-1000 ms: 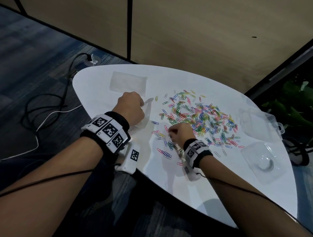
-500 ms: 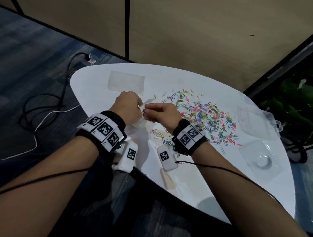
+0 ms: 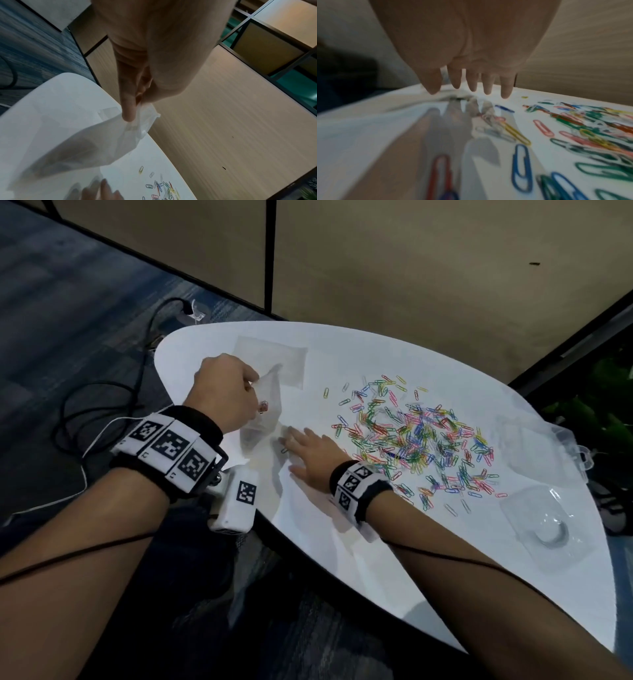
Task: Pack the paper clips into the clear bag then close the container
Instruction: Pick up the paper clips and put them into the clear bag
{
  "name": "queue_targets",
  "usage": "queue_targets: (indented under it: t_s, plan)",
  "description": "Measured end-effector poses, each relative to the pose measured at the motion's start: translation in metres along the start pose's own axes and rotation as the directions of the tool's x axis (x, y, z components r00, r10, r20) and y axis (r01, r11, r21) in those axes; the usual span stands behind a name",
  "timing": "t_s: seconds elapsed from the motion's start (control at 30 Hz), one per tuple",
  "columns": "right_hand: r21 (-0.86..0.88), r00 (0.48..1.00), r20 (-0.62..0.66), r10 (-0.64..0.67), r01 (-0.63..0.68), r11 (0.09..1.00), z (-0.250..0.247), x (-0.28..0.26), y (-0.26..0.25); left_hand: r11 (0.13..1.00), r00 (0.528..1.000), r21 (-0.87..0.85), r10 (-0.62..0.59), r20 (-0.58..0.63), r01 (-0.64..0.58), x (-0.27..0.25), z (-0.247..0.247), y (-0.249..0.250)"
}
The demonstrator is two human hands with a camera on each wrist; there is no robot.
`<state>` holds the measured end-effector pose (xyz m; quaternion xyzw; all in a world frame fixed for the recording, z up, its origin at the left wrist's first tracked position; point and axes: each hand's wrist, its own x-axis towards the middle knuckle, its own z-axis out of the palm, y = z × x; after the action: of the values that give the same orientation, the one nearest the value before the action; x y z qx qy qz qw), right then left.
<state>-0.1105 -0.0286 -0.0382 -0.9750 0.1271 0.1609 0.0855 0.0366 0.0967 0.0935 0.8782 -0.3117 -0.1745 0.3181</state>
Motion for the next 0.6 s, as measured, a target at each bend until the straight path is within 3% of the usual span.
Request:
queue_targets:
  t_s: [0.1, 0.27, 0.47, 0.6]
  plan:
    - [-0.136, 0.998, 0.065, 0.0, 0.009, 0.991, 0.016, -0.001, -0.002, 0.999, 1.0, 0.032, 0.003, 0.004, -0.003, -0.002, 0.003, 0.002]
    - [-0.072, 0.979, 0.091, 0.183, -0.177, 0.982, 0.023, -0.031, 0.023, 0.998, 0.997, 0.059, -0.019, 0.078, 0.014, -0.004, 0.008, 0.004]
    - [-0.062, 0.993, 0.099, 0.057, -0.051, 0.997, 0.038, -0.079, 0.03, 0.997, 0.992, 0.075, -0.012, 0.126, 0.003, -0.006, 0.018, 0.014]
    - [-0.067, 0.999, -0.049, -0.013, 0.01, 0.998, 0.046, -0.092, 0.031, 0.997, 0.989, 0.078, -0.01, 0.145, -0.002, -0.007, 0.028, 0.02]
